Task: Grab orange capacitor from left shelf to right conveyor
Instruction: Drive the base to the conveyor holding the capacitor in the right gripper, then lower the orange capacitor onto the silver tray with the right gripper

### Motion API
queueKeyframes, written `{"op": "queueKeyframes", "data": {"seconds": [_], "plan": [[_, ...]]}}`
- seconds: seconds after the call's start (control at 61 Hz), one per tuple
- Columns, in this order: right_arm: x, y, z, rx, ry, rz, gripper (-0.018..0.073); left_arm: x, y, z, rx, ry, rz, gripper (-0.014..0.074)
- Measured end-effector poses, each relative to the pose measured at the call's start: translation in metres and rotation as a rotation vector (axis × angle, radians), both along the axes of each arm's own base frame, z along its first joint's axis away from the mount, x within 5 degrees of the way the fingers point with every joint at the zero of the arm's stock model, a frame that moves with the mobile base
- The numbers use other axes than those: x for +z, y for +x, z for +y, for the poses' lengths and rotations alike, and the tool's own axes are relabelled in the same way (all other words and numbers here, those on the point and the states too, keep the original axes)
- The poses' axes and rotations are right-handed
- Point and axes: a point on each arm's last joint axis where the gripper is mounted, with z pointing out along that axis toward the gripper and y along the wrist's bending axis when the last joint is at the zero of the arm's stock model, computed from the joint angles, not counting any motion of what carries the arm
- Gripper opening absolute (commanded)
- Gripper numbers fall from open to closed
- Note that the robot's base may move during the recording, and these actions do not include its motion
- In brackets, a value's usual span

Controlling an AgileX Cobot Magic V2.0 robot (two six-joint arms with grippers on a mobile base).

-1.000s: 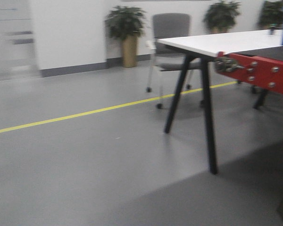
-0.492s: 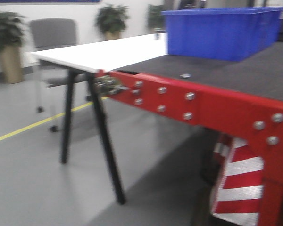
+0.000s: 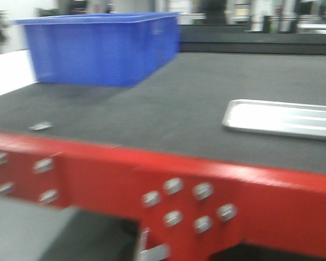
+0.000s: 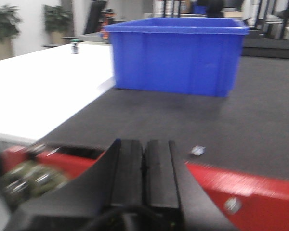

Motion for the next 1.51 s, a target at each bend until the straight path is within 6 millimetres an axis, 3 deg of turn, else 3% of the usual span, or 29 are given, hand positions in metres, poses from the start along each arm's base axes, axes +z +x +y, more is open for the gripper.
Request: {"op": "queueKeyframes", "data": {"seconds": [1.164,1.311,1.508], "plan": [[0.007,0.0,0.001,0.012,0.035,-0.06,0.0049,0.0,0.0,0.0,0.0,0.0,0.0,-0.0105],[0.015,0.024,0.022,0.031,0.009,-0.034,0.0049,0.0,0.0,0.0,0.0,0.0,0.0,-0.0105],[0.01,0.093,0.078,0.065,-0.161,0.061,0.0049,0.0,0.0,0.0,0.0,0.0,0.0,-0.0105]]}}
